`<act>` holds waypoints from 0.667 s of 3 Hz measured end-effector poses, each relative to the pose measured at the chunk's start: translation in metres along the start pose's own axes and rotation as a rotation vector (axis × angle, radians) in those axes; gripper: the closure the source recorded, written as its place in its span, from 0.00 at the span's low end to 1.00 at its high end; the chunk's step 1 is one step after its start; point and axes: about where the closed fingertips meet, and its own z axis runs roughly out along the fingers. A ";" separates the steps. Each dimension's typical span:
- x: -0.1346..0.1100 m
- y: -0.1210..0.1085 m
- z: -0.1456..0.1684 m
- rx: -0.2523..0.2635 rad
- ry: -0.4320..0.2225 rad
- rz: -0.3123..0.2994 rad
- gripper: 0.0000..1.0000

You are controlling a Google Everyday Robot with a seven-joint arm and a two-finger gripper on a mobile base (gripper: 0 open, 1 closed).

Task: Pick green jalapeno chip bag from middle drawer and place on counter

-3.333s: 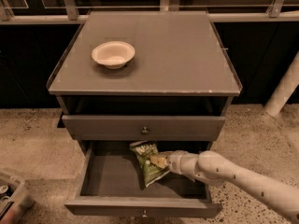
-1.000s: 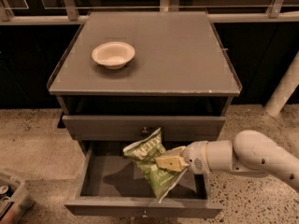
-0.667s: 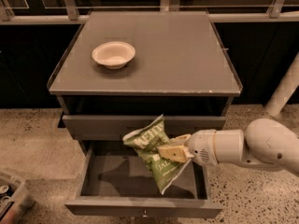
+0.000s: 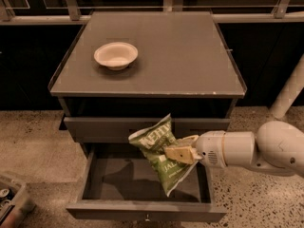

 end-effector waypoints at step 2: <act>-0.084 -0.005 -0.076 0.161 -0.095 -0.147 1.00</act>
Offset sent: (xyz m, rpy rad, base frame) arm 0.0334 -0.0702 0.1755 -0.1215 -0.3481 -0.1524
